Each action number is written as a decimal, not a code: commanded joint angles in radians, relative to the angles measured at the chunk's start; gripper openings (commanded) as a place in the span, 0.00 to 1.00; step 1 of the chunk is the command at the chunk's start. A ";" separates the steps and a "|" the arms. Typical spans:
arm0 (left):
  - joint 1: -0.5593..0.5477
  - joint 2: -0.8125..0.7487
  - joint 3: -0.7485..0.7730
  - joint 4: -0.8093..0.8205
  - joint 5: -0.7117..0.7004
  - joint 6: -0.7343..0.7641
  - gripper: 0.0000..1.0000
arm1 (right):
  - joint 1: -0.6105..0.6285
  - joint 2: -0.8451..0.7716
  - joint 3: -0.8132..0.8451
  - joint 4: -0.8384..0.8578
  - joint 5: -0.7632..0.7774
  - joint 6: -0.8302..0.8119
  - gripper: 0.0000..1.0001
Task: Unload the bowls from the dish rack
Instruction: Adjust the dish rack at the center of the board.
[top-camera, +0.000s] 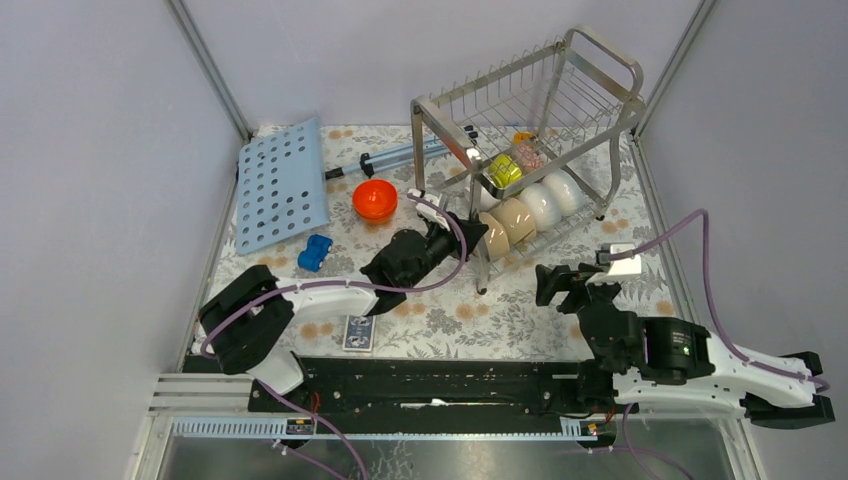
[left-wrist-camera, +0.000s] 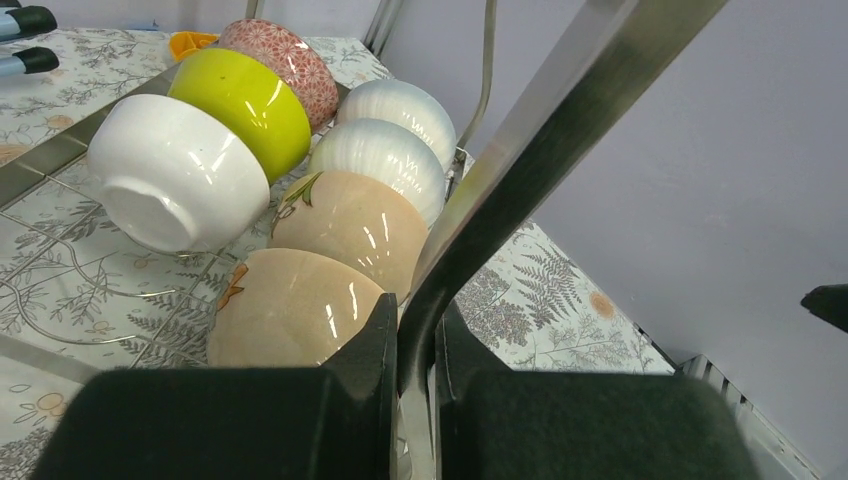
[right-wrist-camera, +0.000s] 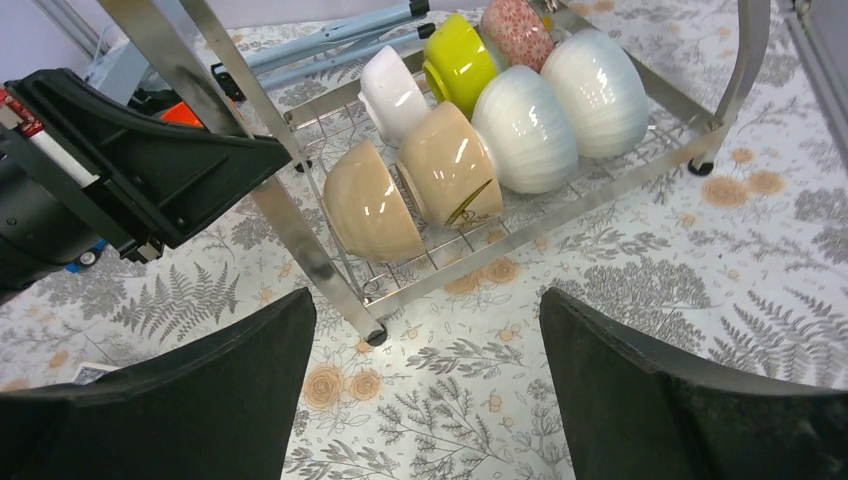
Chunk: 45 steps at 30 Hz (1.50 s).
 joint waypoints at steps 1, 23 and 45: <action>0.095 -0.064 -0.034 -0.061 -0.110 0.062 0.00 | 0.006 0.132 0.077 0.092 0.027 -0.128 0.90; 0.148 -0.068 -0.032 -0.136 -0.043 0.038 0.00 | -1.289 0.362 -0.047 0.526 -0.693 -0.062 0.93; 0.170 -0.048 -0.033 -0.158 0.013 -0.012 0.00 | -1.473 1.052 0.102 1.234 -0.791 -0.312 0.98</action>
